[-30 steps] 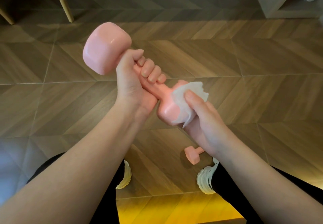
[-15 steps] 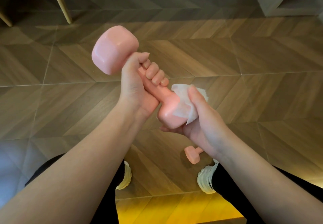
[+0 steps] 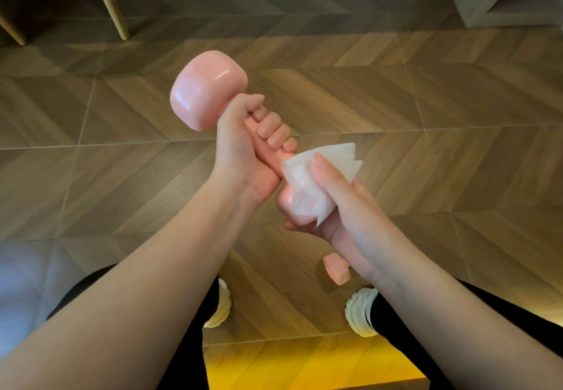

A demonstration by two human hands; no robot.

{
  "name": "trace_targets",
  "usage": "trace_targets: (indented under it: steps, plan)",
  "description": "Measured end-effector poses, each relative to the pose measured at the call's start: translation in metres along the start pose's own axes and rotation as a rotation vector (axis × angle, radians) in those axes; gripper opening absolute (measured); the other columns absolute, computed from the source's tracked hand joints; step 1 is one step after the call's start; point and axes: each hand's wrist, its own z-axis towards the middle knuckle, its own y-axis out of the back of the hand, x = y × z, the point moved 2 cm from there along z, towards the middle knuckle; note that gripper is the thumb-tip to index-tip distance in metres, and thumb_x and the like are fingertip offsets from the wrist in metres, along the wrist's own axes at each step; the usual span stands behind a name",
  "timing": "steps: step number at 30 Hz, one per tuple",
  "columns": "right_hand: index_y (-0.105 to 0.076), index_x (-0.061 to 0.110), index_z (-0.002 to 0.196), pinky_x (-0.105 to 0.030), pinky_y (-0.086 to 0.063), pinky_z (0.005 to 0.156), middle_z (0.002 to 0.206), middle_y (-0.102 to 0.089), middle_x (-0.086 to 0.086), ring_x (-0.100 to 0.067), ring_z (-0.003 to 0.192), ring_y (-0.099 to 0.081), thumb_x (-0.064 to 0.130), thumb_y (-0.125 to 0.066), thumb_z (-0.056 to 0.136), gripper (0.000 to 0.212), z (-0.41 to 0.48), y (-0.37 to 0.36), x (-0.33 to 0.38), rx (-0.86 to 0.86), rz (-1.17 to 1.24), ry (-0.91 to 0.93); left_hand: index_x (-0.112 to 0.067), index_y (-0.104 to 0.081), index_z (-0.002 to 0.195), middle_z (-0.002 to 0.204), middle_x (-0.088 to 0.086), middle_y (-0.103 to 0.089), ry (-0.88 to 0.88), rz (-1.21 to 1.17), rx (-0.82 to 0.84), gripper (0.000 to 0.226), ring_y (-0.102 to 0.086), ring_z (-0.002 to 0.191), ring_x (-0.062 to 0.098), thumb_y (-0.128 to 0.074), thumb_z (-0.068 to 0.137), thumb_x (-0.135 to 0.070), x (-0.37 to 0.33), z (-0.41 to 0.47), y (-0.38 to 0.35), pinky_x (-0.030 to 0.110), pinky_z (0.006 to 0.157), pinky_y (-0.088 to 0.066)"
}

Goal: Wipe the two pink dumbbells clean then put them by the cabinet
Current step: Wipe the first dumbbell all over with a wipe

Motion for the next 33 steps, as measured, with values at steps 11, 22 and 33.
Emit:
trace_targets:
  steps: [11, 22, 33]
  plan:
    - [-0.057, 0.011, 0.125, -0.058, -0.050, 0.100, 0.109, -0.068, -0.011, -0.025, 0.104, -0.067, 0.033, -0.071, 0.079, 0.052, -0.004, 0.014, 0.010, 0.280, 0.034, -0.006, -0.021, -0.035, 0.055, 0.045, -0.009, -0.025, -0.012, -0.091, 0.010, 0.036, -0.024, 0.039, 0.009, -0.043, 0.090, -0.019, -0.012, 0.001, 0.003, 0.022, 0.043, -0.028]
    - [-0.052, 0.044, 0.113, -0.025, -0.057, 0.069, 0.117, -0.063, 0.003, -0.011, 0.099, -0.068, 0.024, -0.082, 0.062, 0.062, -0.002, 0.004, 0.008, -0.062, -0.322, 0.194, -0.019, -0.038, 0.066, 0.050, -0.007, -0.030, -0.030, -0.009, -0.109, 0.033, -0.031, 0.041, 0.010, -0.060, 0.089, -0.021, 0.003, 0.000, 0.003, 0.024, 0.046, -0.037]
    - [-0.062, 0.022, 0.120, -0.034, -0.054, 0.080, 0.102, -0.072, 0.001, -0.012, 0.093, -0.068, 0.032, -0.061, 0.083, 0.039, 0.004, 0.011, 0.010, 0.001, 0.043, 0.055, -0.021, -0.034, 0.058, 0.046, -0.007, -0.024, -0.057, -0.024, -0.094, 0.037, -0.024, 0.039, 0.012, -0.050, 0.091, -0.023, -0.001, 0.001, 0.002, 0.023, 0.041, -0.029]
